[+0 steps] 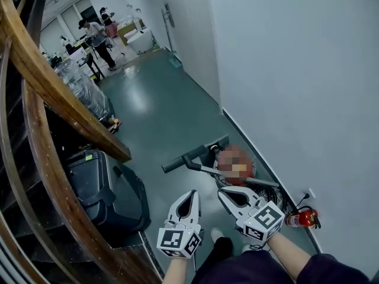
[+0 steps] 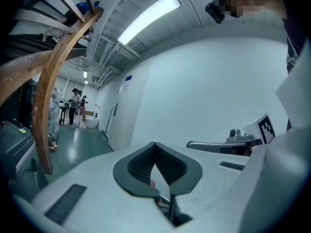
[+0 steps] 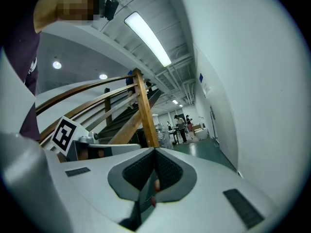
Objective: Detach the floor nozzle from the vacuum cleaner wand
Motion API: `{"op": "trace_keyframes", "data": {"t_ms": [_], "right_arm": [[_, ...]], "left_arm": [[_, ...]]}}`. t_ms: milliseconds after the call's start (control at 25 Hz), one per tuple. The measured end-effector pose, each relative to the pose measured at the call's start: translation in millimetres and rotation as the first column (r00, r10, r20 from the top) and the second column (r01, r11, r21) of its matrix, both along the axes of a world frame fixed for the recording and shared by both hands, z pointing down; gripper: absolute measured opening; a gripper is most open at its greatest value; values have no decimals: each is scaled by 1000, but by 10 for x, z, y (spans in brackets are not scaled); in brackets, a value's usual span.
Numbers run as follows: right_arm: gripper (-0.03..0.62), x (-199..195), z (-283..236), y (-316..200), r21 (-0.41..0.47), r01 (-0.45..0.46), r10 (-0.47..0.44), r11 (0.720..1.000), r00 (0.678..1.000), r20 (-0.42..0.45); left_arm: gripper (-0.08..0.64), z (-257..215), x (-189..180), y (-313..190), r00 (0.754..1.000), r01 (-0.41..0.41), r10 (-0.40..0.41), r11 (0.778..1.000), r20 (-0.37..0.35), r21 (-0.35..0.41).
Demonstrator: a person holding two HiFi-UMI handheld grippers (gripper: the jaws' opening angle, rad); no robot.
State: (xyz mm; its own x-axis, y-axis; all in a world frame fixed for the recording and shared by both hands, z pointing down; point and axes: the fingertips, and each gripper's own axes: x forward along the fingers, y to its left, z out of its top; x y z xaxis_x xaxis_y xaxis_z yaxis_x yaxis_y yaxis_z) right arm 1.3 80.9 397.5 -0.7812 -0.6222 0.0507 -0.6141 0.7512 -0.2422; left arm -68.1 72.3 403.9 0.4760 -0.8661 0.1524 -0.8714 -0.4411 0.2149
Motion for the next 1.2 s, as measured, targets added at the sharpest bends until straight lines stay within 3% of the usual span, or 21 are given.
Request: {"op": "trace_keyframes", "data": {"t_ms": [320,640,1200], "right_arm": [[18,-207,59,-264,-21,-36,35,999,999,-41],[18,-169,183,-598,-43,-62,59,997,997,-59],[18,-76,464,-1601,-112,5,-11,994,999,-53]], "left_arm": [[3,109,-240,-299,999,-23,22,999,-45,-32],[3,243,-262,-608,997,-33,29,998,-66,-57],[3,559,-235,-1505,995,51,-63,988,-75,-149]]}}
